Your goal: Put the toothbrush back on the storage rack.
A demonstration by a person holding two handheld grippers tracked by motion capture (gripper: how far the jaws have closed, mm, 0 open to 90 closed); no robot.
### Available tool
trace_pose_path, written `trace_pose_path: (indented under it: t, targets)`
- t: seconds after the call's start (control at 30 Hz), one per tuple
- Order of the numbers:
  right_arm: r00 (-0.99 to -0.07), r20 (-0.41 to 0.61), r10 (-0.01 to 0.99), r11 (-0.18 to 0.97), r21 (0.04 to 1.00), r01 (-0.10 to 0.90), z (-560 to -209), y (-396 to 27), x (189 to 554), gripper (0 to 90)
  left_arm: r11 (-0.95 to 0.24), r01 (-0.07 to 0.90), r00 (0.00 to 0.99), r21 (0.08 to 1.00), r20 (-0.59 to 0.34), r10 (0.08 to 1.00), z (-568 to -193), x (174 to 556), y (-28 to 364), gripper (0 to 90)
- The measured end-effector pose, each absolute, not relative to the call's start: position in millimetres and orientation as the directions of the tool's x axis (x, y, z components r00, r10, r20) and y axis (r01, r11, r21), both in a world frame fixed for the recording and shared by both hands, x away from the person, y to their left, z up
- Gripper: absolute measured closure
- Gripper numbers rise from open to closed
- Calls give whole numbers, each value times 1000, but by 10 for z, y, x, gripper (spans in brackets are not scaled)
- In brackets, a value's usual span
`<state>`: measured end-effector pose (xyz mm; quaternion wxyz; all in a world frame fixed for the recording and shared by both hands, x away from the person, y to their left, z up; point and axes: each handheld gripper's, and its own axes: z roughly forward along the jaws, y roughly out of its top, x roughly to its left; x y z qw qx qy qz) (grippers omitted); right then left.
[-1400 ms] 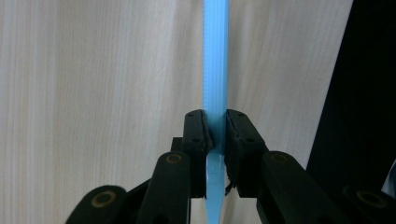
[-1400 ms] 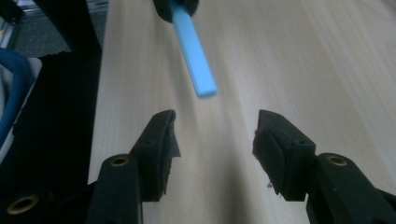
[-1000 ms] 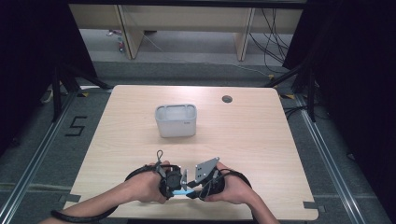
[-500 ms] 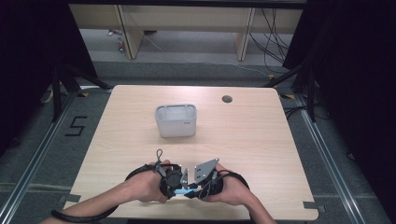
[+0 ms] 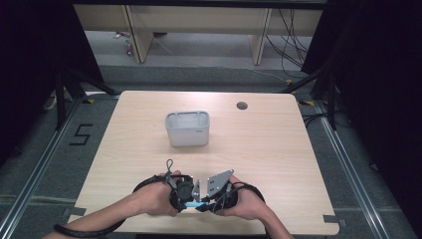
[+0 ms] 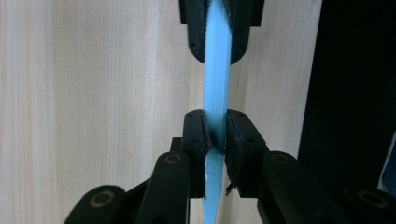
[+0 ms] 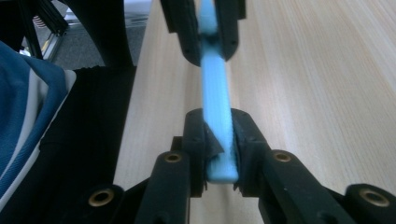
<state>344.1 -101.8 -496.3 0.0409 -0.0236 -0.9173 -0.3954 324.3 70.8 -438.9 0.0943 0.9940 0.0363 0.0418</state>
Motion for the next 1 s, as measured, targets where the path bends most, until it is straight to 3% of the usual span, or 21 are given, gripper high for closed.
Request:
trace_pose_path:
  t: [0.07,0.1,0.17,0.2,0.23,0.37,0.43,0.53,0.67,0.73,0.77,0.87,1.0]
  targets:
    - [-992,114,54,690,714,119,-4942,-1035,3408,788,-972,77,991,220,90,99,-4375,3251,727,757]
    - [-996,82,31,681,728,81,-4941,-1035,3433,789,-967,82,989,241,101,109,-4355,3257,749,742]
    - [-997,36,65,682,728,70,-4926,-1070,3445,790,-948,95,985,304,110,134,-4314,3259,790,685]
    - [-990,80,115,684,716,137,-4923,-1099,3423,790,-935,96,982,342,123,145,-4288,3263,819,656]
    - [-993,53,104,675,730,109,-4928,-1123,3461,790,-920,108,977,376,133,169,-4266,3260,853,622]
    - [-966,42,254,630,751,198,-4925,-1279,3497,789,-822,174,948,543,132,289,-4228,3254,1020,485]
    - [-952,-11,307,601,778,185,-4924,-1356,3539,790,-758,199,931,621,121,344,-4237,3257,1113,430]
    - [-916,-36,400,537,819,202,-4905,-1438,3536,789,-630,249,893,735,77,443,-4284,3265,1245,383]
    - [-871,-46,489,444,873,203,-4851,-1505,3537,790,-489,321,832,811,5,555,-4394,3313,1390,369]
    - [-844,-43,534,381,903,196,-4822,-1526,3541,790,-428,354,805,832,-38,592,-4466,3370,1449,368]
    - [-840,-38,541,367,909,196,-4818,-1527,3542,790,-350,403,774,846,-111,623,-4557,3473,1518,365]
    - [-836,-41,547,357,915,188,-4815,-1528,3547,790,-281,448,736,849,-172,655,-4645,3580,1577,363]
    - [-829,-27,558,327,926,190,-4828,-1501,3538,789,-174,496,702,851,-274,657,-4728,3712,1606,353]
